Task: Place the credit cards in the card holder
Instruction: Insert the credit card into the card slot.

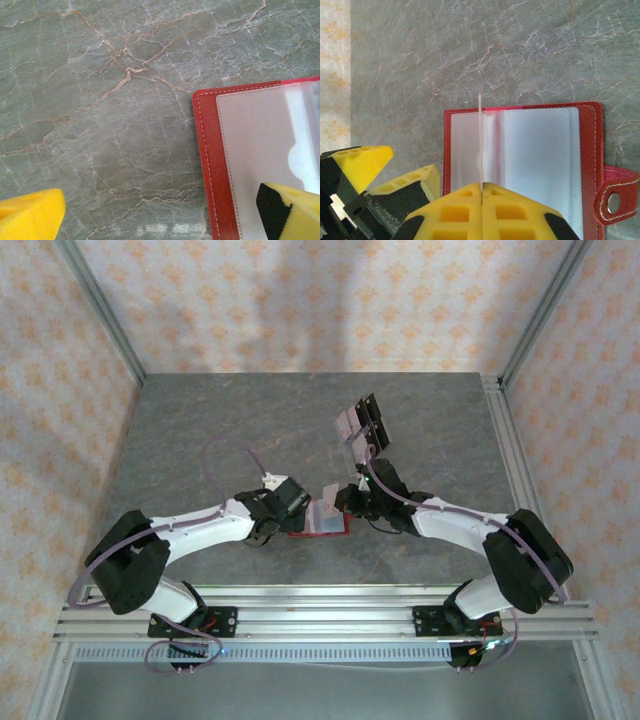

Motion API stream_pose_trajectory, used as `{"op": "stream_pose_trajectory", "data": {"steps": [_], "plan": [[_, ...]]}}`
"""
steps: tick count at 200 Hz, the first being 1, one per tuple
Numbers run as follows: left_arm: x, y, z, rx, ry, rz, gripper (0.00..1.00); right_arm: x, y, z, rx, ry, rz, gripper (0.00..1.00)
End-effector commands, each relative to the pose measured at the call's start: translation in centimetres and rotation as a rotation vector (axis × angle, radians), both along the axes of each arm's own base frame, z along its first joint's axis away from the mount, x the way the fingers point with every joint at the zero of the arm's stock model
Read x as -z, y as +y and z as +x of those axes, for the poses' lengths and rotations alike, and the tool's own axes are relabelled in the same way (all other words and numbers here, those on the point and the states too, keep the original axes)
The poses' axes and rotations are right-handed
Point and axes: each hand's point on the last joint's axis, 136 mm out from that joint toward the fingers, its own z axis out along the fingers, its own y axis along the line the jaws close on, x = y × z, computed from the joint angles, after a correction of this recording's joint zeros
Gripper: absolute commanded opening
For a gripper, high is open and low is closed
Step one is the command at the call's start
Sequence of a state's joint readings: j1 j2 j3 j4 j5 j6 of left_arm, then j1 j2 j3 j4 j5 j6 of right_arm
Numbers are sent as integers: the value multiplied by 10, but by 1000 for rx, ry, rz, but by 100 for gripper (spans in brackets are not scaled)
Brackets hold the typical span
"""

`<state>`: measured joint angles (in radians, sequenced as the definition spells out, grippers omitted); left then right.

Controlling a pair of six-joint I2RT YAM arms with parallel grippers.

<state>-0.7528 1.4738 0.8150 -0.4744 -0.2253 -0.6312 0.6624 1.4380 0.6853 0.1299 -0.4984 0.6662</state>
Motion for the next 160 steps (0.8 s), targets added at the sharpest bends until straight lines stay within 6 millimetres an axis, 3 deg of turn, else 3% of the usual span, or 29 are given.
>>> {"op": "stream_pose_trajectory", "data": {"steps": [1, 48, 160], "plan": [[5, 8, 2, -30, -25, 41, 100, -15, 12, 4, -14, -59, 79, 0], [16, 5, 4, -26, -10, 53, 100, -6, 15, -2, -31, -40, 88, 0], [30, 25, -5, -87, 18, 143, 100, 16, 21, -14, -101, -26, 106, 0]]}}
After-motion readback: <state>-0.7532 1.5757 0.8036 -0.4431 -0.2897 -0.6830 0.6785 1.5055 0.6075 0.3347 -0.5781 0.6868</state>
